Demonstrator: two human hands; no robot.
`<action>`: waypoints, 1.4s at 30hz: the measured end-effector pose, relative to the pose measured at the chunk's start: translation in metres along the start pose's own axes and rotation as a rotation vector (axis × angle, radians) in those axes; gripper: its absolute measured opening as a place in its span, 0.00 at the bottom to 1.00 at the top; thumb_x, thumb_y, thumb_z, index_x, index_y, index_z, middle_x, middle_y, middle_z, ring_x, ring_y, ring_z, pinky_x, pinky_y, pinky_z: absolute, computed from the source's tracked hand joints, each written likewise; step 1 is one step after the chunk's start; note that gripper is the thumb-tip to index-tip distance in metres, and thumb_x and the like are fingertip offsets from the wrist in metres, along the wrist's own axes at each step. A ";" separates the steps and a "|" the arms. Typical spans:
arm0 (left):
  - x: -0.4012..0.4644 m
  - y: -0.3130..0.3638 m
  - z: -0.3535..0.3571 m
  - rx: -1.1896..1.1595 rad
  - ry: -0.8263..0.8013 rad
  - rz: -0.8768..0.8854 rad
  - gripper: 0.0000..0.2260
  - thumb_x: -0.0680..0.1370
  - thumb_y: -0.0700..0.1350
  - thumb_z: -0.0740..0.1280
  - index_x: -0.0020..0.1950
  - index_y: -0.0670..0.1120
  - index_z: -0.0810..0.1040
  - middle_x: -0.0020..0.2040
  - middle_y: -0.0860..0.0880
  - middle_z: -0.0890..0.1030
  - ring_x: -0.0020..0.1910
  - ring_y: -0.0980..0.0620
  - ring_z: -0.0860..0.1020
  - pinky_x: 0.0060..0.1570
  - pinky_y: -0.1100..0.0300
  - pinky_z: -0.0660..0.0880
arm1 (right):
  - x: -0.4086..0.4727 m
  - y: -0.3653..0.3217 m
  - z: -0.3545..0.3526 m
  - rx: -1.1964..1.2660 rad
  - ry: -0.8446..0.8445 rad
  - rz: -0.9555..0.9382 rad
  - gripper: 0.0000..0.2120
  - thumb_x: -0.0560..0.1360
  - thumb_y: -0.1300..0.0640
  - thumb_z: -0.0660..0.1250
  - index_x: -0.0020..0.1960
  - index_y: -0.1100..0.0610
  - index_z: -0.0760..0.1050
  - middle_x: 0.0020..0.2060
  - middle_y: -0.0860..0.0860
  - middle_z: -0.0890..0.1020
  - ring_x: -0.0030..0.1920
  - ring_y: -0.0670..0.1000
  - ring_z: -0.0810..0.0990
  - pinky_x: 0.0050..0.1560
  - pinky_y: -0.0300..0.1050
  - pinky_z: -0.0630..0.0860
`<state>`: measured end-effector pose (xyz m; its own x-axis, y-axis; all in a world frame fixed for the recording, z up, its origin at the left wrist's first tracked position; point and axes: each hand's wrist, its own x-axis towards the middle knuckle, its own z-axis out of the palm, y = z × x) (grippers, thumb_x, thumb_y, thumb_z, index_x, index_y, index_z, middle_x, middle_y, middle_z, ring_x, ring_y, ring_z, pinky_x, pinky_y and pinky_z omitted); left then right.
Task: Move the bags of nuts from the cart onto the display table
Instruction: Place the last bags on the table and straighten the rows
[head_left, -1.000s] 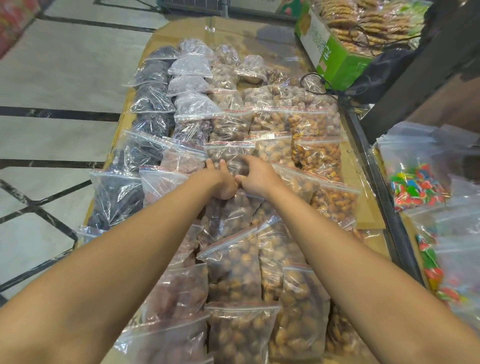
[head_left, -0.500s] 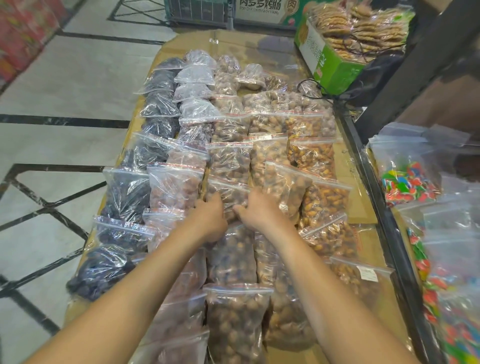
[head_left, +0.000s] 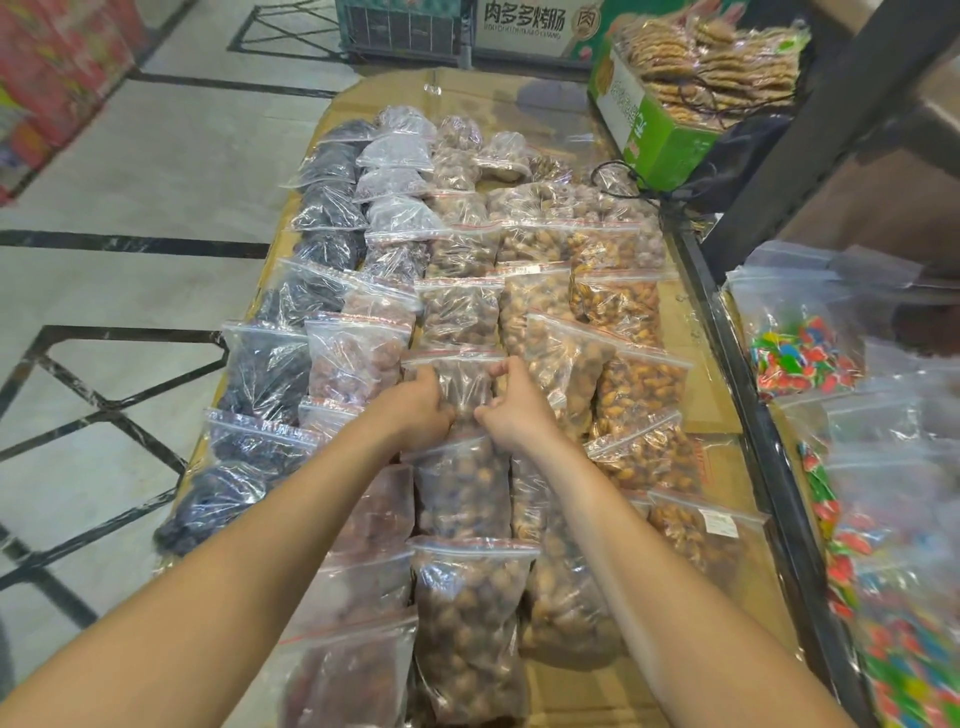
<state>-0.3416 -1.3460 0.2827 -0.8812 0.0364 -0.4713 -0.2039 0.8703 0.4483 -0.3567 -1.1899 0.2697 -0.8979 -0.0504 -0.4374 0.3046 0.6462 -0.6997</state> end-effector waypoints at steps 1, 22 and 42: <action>-0.002 0.001 0.001 0.004 -0.003 0.009 0.23 0.82 0.52 0.65 0.69 0.40 0.63 0.62 0.38 0.80 0.59 0.39 0.78 0.49 0.52 0.71 | 0.000 0.002 -0.004 -0.028 -0.009 0.002 0.21 0.77 0.62 0.70 0.66 0.52 0.66 0.46 0.51 0.79 0.38 0.48 0.77 0.35 0.42 0.72; -0.002 -0.017 0.021 -0.823 0.017 -0.224 0.28 0.66 0.42 0.82 0.61 0.41 0.73 0.51 0.43 0.84 0.48 0.44 0.84 0.52 0.45 0.83 | -0.012 -0.006 -0.019 0.222 -0.238 0.180 0.35 0.71 0.55 0.81 0.72 0.62 0.70 0.65 0.55 0.80 0.56 0.50 0.80 0.47 0.39 0.77; -0.008 -0.007 0.045 0.046 0.159 0.056 0.35 0.82 0.49 0.67 0.80 0.37 0.51 0.71 0.31 0.62 0.58 0.31 0.77 0.54 0.47 0.76 | -0.007 0.017 -0.003 -0.164 0.024 -0.041 0.25 0.72 0.48 0.80 0.56 0.55 0.68 0.47 0.45 0.76 0.49 0.49 0.75 0.38 0.34 0.65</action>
<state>-0.3138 -1.3305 0.2494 -0.9477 0.0102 -0.3190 -0.1364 0.8907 0.4337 -0.3457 -1.1766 0.2628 -0.9163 -0.0622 -0.3956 0.2137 0.7595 -0.6145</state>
